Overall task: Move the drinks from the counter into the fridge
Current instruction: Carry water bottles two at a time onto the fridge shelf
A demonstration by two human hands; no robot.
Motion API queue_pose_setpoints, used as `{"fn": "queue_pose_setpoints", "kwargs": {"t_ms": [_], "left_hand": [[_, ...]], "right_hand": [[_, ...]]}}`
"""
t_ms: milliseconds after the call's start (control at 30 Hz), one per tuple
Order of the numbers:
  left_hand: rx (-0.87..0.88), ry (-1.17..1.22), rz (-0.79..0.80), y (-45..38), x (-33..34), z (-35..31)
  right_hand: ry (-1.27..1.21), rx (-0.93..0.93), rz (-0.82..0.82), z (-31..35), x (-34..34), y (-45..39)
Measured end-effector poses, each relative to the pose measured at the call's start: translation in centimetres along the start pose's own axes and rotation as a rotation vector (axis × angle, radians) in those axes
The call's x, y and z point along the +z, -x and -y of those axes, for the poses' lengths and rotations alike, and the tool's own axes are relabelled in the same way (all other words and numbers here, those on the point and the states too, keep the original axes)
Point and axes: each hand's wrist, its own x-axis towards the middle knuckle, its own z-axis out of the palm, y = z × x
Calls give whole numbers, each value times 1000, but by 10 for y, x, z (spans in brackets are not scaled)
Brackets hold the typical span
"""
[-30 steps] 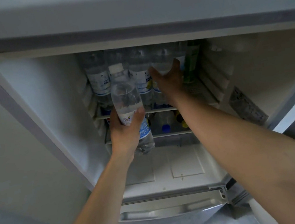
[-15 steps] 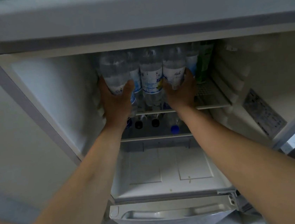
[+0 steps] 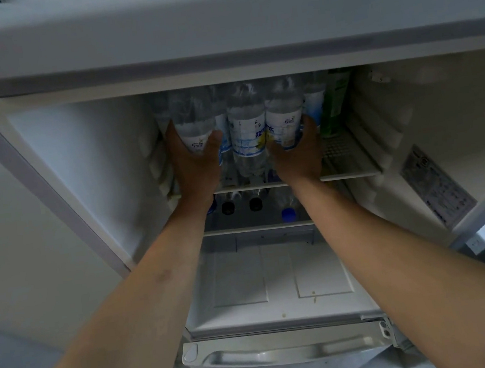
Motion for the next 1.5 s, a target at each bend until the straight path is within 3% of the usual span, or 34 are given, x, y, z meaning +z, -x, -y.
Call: {"fn": "queue_pose_setpoints", "kwargs": {"t_ms": [167, 333, 567, 833, 900, 1000, 1033, 1233, 1500], "left_hand": [[3, -6, -35, 7, -2, -3], [10, 47, -89, 37, 5, -13], [-24, 59, 270, 62, 56, -32], [-5, 8, 521, 55, 97, -43], [15, -71, 346, 44, 86, -36], [116, -204, -106, 38, 59, -14], [108, -261, -156, 37, 53, -8], [54, -457, 25, 16, 64, 8], [130, -518, -8, 9, 67, 24]], "right_hand": [[-47, 13, 40, -7, -17, 9], [-122, -27, -60, -12, -41, 25], [-66, -198, 319, -15, -70, 56], [20, -215, 143, -17, -90, 18], [39, -169, 96, -19, -90, 8], [32, -74, 43, -21, -83, -7], [27, -53, 37, -21, -80, -13], [6, -34, 49, -21, -58, -27], [12, -31, 16, -26, -49, -29]]}}
